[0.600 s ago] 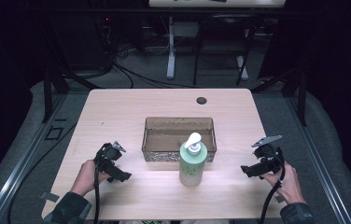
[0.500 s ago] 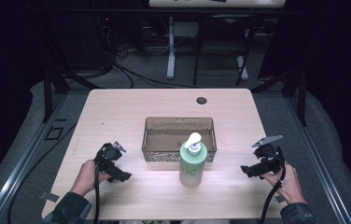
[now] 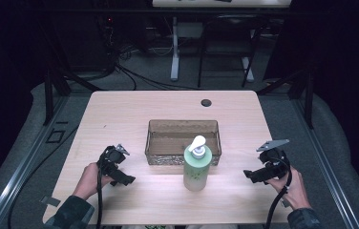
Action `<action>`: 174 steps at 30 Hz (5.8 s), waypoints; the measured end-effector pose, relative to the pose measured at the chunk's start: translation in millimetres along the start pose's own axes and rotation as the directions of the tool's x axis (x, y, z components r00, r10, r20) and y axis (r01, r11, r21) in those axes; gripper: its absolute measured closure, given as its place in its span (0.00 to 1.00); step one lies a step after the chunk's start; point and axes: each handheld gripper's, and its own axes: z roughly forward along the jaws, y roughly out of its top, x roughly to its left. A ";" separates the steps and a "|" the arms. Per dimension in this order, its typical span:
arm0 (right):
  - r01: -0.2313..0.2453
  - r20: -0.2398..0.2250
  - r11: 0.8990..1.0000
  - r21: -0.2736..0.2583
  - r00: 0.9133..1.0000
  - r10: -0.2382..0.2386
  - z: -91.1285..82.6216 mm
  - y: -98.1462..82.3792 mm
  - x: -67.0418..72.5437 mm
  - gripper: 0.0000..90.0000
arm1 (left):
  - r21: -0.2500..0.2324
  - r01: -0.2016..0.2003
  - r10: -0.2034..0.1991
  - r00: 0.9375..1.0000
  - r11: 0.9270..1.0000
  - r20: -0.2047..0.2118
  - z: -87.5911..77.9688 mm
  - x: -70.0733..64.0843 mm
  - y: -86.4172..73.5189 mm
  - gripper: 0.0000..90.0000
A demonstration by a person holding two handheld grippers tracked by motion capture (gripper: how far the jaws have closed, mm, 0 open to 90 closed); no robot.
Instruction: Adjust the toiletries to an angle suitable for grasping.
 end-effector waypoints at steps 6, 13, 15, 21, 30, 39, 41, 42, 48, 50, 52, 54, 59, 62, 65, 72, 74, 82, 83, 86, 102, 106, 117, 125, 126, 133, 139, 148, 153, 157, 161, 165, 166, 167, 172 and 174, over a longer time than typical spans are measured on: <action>0.012 -0.029 1.000 -0.017 1.000 -0.012 -0.5 5.0 8.8 0.00 | -0.004 0.006 -0.006 1.000 1.000 0.002 -0.4 1.2 -0.2 0.00; 0.034 -0.068 0.997 -0.067 0.997 -0.039 -2.7 12.4 20.3 0.00 | -0.006 0.007 -0.006 1.000 1.000 0.006 0.1 1.1 0.0 0.00; 0.041 -0.084 0.996 -0.078 0.995 -0.048 -2.8 15.3 25.1 0.00 | -0.006 0.006 -0.006 1.000 1.000 0.005 0.1 1.0 0.1 0.00; 0.066 -0.133 0.992 -0.111 0.988 -0.081 -2.1 24.3 42.5 0.00 | -0.004 0.004 -0.004 1.000 1.000 0.005 0.1 1.0 0.4 0.00; 0.073 -0.200 0.987 -0.145 0.975 -0.101 1.2 36.0 63.8 0.00 | 0.000 -0.001 0.001 1.000 1.000 0.003 0.8 0.4 0.8 0.00; 0.091 -0.241 0.978 -0.189 0.961 -0.136 1.3 49.7 82.9 0.00 | 0.004 -0.004 0.004 1.000 1.000 0.003 1.0 0.3 1.0 0.00; 0.092 -0.260 0.974 -0.205 0.955 -0.145 2.0 55.0 88.7 0.00 | 0.004 -0.004 0.004 1.000 1.000 0.002 1.0 0.4 1.0 0.00; 0.094 -0.263 0.975 -0.204 0.954 -0.147 2.6 56.3 89.7 0.00 | 0.004 -0.004 0.004 1.000 1.000 0.003 1.1 0.5 1.0 0.00; 0.099 -0.282 0.969 -0.225 0.946 -0.162 4.5 64.1 99.5 0.00 | 0.002 -0.002 0.002 1.000 1.000 0.002 2.3 0.1 1.1 0.00; 0.100 -0.280 0.964 -0.247 0.945 -0.169 4.6 65.3 101.6 0.00 | 0.004 -0.001 0.001 1.000 1.000 0.005 2.4 0.3 1.2 0.00; 0.100 -0.277 0.959 -0.265 0.945 -0.175 5.1 66.6 104.7 0.00 | 0.006 -0.003 0.003 1.000 1.000 0.005 2.3 0.3 1.3 0.00; 0.102 -0.270 0.953 -0.285 0.946 -0.182 5.7 67.7 108.2 0.00 | 0.006 -0.004 0.004 1.000 1.000 0.004 2.2 0.3 1.3 0.00; 0.091 -0.269 0.941 -0.325 0.945 -0.184 7.6 72.4 115.0 0.00 | 0.002 -0.003 0.003 1.000 1.000 0.002 1.9 0.1 1.1 0.00; 0.079 -0.269 0.933 -0.351 0.946 -0.181 8.6 76.5 118.5 0.00 | 0.002 -0.004 0.004 1.000 1.000 0.003 1.9 0.1 1.1 0.00; 0.069 -0.271 0.927 -0.370 0.946 -0.179 10.2 80.0 120.9 0.00 | 0.003 -0.007 0.007 1.000 1.000 0.006 1.3 0.1 1.2 0.00; 0.082 -0.244 0.903 -0.421 0.949 -0.201 8.7 81.8 126.0 0.11 | 0.002 -0.010 0.010 1.000 1.000 0.007 0.9 0.0 1.3 0.00; 0.089 -0.241 0.903 -0.420 0.949 -0.205 8.4 81.8 125.8 0.12 | 0.003 -0.011 0.011 1.000 1.000 0.007 0.9 -0.1 1.3 0.00; 0.110 -0.213 0.908 -0.403 0.954 -0.211 6.0 82.9 128.0 0.13 | 0.003 -0.012 0.012 1.000 1.000 0.008 0.9 -0.4 1.4 0.00; 0.110 -0.212 0.909 -0.403 0.954 -0.209 5.9 82.8 128.1 0.13 | 0.002 -0.011 0.011 1.000 1.000 0.008 0.9 -0.2 1.4 0.00; 0.105 -0.205 0.911 -0.400 0.958 -0.200 5.4 82.6 128.5 0.13 | 0.002 -0.010 0.010 1.000 1.000 0.008 0.9 -0.1 1.2 0.00; 0.044 -0.122 0.927 -0.373 0.988 -0.096 -1.8 75.7 116.5 0.13 | 0.002 -0.009 0.009 1.000 1.000 0.004 0.5 0.2 1.1 0.00; 0.016 -0.096 0.930 -0.368 0.994 -0.055 -4.3 72.6 112.3 0.13 | 0.004 -0.009 0.009 1.000 1.000 0.004 0.7 -0.1 0.9 0.00; -0.058 -0.022 0.932 -0.357 0.998 0.053 -9.9 66.1 104.3 0.13 | 0.009 -0.010 0.010 1.000 1.000 0.005 1.2 0.1 1.0 0.00; -0.087 0.004 0.930 -0.358 0.995 0.095 -13.3 61.2 100.7 0.12 | 0.009 -0.013 0.013 1.000 1.000 0.006 1.2 -0.1 1.1 0.00; -0.078 -0.003 0.931 -0.357 0.997 0.082 -13.2 60.8 99.4 0.12 | 0.008 -0.013 0.013 1.000 1.000 0.006 1.4 -0.2 1.2 0.00; -0.003 -0.089 0.936 -0.353 0.996 -0.030 -11.3 59.4 89.2 0.00 | 0.011 -0.017 0.017 1.000 1.000 0.005 2.0 -0.8 1.8 0.00; 0.036 -0.126 0.915 -0.401 0.988 -0.094 -8.4 60.7 81.3 0.00 | 0.017 -0.019 0.019 1.000 1.000 0.007 2.9 -1.7 2.0 0.00; 0.067 -0.143 0.898 -0.435 0.979 -0.143 -1.5 60.9 74.6 0.12 | 0.019 -0.019 0.019 1.000 1.000 0.005 3.1 -1.3 1.8 0.00; 0.061 -0.128 0.906 -0.419 0.984 -0.126 -3.4 60.4 76.7 0.13 | 0.018 -0.019 0.019 1.000 1.000 0.006 2.8 -1.5 1.8 0.00; 0.032 -0.089 0.915 -0.403 0.993 -0.074 -5.0 60.6 80.3 0.13 | 0.020 -0.017 0.016 1.000 1.000 0.007 2.9 -1.0 1.5 0.00; -0.003 -0.047 0.920 -0.392 0.999 -0.017 -5.9 60.9 84.1 0.13 | 0.023 -0.024 0.024 1.000 0.999 0.001 3.2 -1.9 1.8 0.00; -0.044 -0.010 0.924 -0.379 0.999 0.043 -6.4 62.7 88.9 0.13 | 0.023 -0.023 0.023 1.000 0.999 0.001 3.4 -1.6 1.8 0.00; -0.046 -0.010 0.923 -0.382 0.999 0.046 -6.1 62.5 89.2 0.13 | 0.025 -0.024 0.024 1.000 0.999 0.002 3.2 -1.7 2.0 0.00; -0.041 -0.016 0.922 -0.384 0.999 0.038 -6.0 62.6 88.4 0.12 | 0.027 -0.024 0.023 1.000 0.999 0.004 3.3 -1.9 2.0 0.00; -0.019 -0.086 0.926 -0.376 0.996 -0.015 -9.7 63.2 80.8 0.02 | 0.026 -0.022 0.022 1.000 0.999 0.004 3.4 -1.5 1.9 0.00; -0.008 -0.095 0.930 -0.368 0.995 -0.029 -13.1 63.5 79.9 0.00 | 0.021 -0.023 0.023 1.000 1.000 0.003 3.3 -1.5 1.6 0.00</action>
